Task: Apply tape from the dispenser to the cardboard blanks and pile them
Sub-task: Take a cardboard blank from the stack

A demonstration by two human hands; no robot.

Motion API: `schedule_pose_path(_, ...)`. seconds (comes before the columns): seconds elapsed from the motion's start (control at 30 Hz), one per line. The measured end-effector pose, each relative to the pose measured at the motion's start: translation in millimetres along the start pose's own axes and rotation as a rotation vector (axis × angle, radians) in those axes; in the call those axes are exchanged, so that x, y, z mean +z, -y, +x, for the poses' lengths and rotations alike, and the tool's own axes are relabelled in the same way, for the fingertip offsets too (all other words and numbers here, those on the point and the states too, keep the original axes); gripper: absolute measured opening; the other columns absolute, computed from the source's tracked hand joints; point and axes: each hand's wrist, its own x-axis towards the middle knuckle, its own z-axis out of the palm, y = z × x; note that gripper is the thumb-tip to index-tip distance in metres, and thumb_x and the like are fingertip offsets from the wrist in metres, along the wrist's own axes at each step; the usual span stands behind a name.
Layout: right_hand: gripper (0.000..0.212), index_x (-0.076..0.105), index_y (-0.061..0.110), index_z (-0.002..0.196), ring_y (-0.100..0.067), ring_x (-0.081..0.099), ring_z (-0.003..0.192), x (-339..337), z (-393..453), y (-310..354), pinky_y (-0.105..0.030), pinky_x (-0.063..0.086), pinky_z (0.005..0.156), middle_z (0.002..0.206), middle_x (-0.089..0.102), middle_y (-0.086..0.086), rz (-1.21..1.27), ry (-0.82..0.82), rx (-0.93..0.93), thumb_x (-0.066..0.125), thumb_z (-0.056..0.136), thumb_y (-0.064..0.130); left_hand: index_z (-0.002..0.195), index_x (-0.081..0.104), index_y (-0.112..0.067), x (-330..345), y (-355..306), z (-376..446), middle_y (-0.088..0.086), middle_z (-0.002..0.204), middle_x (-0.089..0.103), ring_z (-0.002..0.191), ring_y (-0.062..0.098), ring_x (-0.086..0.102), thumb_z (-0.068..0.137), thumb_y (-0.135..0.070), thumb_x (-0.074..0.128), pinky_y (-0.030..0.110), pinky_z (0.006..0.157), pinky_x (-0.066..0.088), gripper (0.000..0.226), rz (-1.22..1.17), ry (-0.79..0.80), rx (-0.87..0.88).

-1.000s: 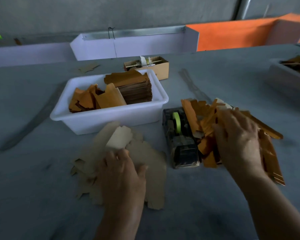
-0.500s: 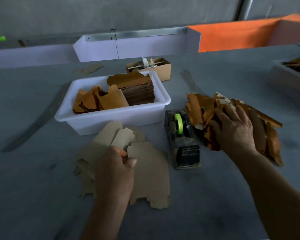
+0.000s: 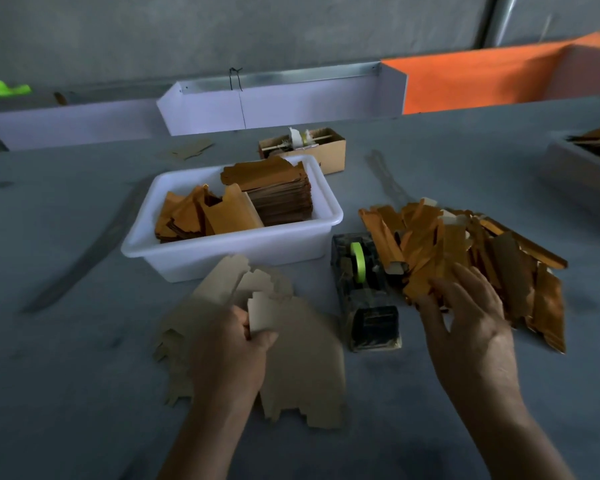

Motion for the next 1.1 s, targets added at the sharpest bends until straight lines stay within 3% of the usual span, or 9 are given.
schedule_pose_path(0.2, 0.026, 0.067, 0.013, 0.111, -0.025, 0.052, 0.117, -16, -16, 14, -0.029, 0.037, 0.086, 0.126, 0.058, -0.005, 0.112, -0.037, 0.001, 0.065, 0.084, 0.014, 0.06, 0.043, -0.017, -17, -11, -4, -0.002, 0.049, 0.045, 0.053, 0.018, 0.045, 0.086, -0.028, 0.063, 0.031, 0.05, 0.029, 0.034, 0.038, -0.139, 0.1)
schedule_pose_path(0.33, 0.025, 0.06, 0.037, 0.1, 0.014, 0.059, 0.084, -22, -34, 34, -0.004, 0.043, 0.059, 0.101, 0.059, 0.022, 0.361, 0.119, 0.011, 0.062, 0.084, 0.018, 0.073, 0.065, -0.006, -26, -25, -19, 0.012, 0.069, 0.067, 0.068, 0.023, 0.058, 0.073, -0.025, 0.076, 0.036, 0.068, 0.042, 0.021, -0.556, 0.154, -0.056)
schedule_pose_path(0.4, 0.022, 0.053, 0.046, 0.095, 0.021, 0.055, 0.085, -21, -41, 45, 0.001, 0.042, 0.062, 0.093, 0.056, 0.028, 0.453, 0.27, 0.091, 0.06, 0.083, 0.028, 0.077, 0.069, -0.004, -23, -26, -25, 0.018, 0.075, 0.067, 0.071, 0.025, 0.059, 0.06, -0.028, 0.075, 0.037, 0.07, 0.044, 0.03, -0.732, 0.331, -0.149)
schedule_pose_path(0.5, 0.022, 0.06, 0.047, 0.089, 0.003, 0.064, 0.084, -15, -44, 53, -0.017, 0.053, 0.073, 0.083, 0.068, 0.021, 0.605, 0.5, 0.314, 0.051, 0.07, 0.052, 0.077, 0.071, -0.005, -19, -27, -27, 0.015, 0.075, 0.068, 0.066, 0.021, 0.062, 0.056, -0.025, 0.074, 0.028, 0.059, 0.051, 0.029, -0.828, 0.426, -0.193)
schedule_pose_path(0.67, 0.011, 0.071, 0.03, 0.074, -0.008, 0.065, 0.078, -9, -39, 53, -0.04, 0.053, 0.083, 0.076, 0.072, 0.012, 0.702, 0.619, 0.509, 0.067, 0.081, 0.022, 0.07, 0.073, -0.011, -9, -28, -29, 0.014, 0.071, 0.068, 0.063, 0.022, 0.061, 0.056, -0.025, 0.08, 0.032, 0.064, 0.046, 0.021, -0.813, 0.424, -0.174)
schedule_pose_path(0.8, 0.014, 0.073, 0.019, 0.069, -0.002, 0.062, 0.058, -8, -36, 57, -0.023, 0.05, 0.06, 0.066, 0.07, 0.001, 0.839, 0.599, 0.583, 0.068, 0.08, 0.011, 0.091, 0.075, -0.008, -6, -25, -31, 0.018, 0.093, 0.073, 0.089, 0.036, 0.069, 0.058, -0.016, 0.083, 0.044, 0.083, 0.054, 0.035, -0.79, 0.508, -0.2)
schedule_pose_path(0.9, 0.009, 0.071, 0.016, 0.075, 0.004, 0.055, 0.047, -9, -33, 59, -0.01, 0.04, 0.041, 0.056, 0.066, 0.009, 0.864, 0.551, 0.555, 0.066, 0.081, 0.011, 0.094, 0.076, -0.017, -14, -24, -32, 0.014, 0.095, 0.074, 0.084, 0.024, 0.072, 0.066, -0.012, 0.074, 0.031, 0.066, 0.057, 0.028, -0.793, 0.605, -0.181)
schedule_pose_path(1.0, 0.011, 0.07, 0.021, 0.074, 0.005, 0.054, 0.049, -9, -33, 59, -0.011, 0.041, 0.043, 0.058, 0.065, 0.012, 0.822, 0.498, 0.477, 0.066, 0.082, 0.016, 0.097, 0.074, -0.013, -21, -24, -32, 0.014, 0.098, 0.074, 0.088, 0.022, 0.072, 0.08, -0.004, 0.061, 0.026, 0.067, 0.058, 0.023, -0.797, 0.674, -0.167)
schedule_pose_path(1.1, 0.008, 0.069, 0.034, 0.076, 0.004, 0.055, 0.056, -6, -35, 60, -0.023, 0.042, 0.054, 0.066, 0.066, 0.013, 0.743, 0.456, 0.406, 0.065, 0.082, 0.03, 0.093, 0.075, -0.015, -17, -26, -32, 0.007, 0.093, 0.075, 0.085, 0.018, 0.071, 0.085, -0.004, 0.06, 0.029, 0.071, 0.058, 0.02, -0.754, 0.551, -0.163)
